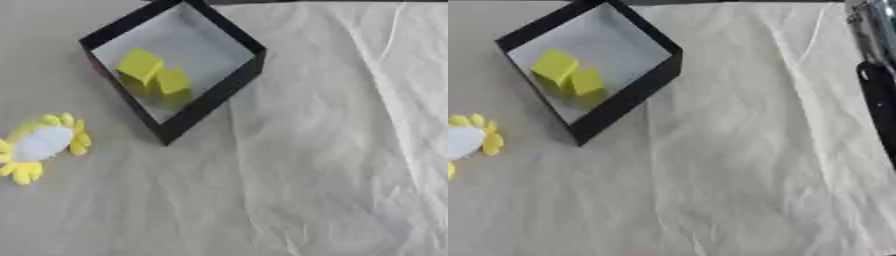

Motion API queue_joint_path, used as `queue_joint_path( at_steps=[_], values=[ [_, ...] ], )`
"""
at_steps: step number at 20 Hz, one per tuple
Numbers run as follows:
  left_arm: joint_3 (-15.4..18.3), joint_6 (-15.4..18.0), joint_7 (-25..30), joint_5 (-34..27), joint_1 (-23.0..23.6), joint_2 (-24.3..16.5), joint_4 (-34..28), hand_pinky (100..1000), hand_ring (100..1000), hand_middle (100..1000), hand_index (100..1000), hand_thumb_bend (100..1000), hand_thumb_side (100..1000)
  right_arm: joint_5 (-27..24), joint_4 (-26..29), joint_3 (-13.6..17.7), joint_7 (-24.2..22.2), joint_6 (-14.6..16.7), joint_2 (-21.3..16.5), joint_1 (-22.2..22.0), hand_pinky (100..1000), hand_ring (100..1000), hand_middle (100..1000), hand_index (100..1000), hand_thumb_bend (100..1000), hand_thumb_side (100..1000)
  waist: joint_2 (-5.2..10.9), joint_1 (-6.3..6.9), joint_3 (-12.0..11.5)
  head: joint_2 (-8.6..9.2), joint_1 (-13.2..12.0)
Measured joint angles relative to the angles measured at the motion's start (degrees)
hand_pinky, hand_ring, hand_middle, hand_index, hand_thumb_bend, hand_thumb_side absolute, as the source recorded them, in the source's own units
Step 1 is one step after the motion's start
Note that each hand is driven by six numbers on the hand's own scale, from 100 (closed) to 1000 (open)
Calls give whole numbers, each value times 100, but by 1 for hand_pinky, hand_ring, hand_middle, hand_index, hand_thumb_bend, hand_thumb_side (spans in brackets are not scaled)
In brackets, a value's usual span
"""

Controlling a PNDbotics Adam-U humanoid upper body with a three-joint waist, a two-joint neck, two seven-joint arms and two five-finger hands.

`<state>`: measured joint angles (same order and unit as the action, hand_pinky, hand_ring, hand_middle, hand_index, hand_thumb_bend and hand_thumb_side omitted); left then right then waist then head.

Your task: Pick up objects on the table and place them in the box.

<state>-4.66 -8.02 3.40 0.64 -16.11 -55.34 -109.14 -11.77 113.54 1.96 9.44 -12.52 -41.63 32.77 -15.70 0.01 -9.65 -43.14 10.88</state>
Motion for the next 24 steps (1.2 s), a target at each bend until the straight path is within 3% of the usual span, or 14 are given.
queue_joint_path(
  at_steps=[3, 6, 10, 17, 24],
  values=[
    [-361, -238, 243, 238, -105, -366, 268, 914, 949, 893, 900, 488, 584, -11, 0, 3, 77, -118, -2, -68, 888, 781, 743, 853, 100, 334, 0, 28, 33, 0, -195],
    [-773, -498, 503, 491, -295, -660, 385, 910, 925, 875, 900, 525, 608, -36, 1, 4, 145, -200, 3, -97, 887, 776, 737, 849, 100, 336, 0, 28, 54, 0, -375],
    [-1354, -726, 864, 850, -596, -707, 646, 909, 882, 843, 891, 560, 606, -115, 1, 13, 256, -281, 3, -136, 886, 771, 732, 846, 100, 343, 0, 28, 62, 0, -460],
    [-2210, -667, 1460, 1441, -1301, -282, 1417, 887, 829, 803, 874, 591, 548, -188, 1, 13, 367, -390, 8, -239, 885, 762, 724, 841, 100, 358, 0, 28, 56, -2, -479],
    [-2428, -443, 2045, 2013, -1800, 210, 2026, 848, 795, 768, 858, 567, 465, -214, 1, 13, 430, -474, 38, -314, 885, 760, 721, 839, 100, 362, 0, 28, 47, -8, -480]
  ],
)
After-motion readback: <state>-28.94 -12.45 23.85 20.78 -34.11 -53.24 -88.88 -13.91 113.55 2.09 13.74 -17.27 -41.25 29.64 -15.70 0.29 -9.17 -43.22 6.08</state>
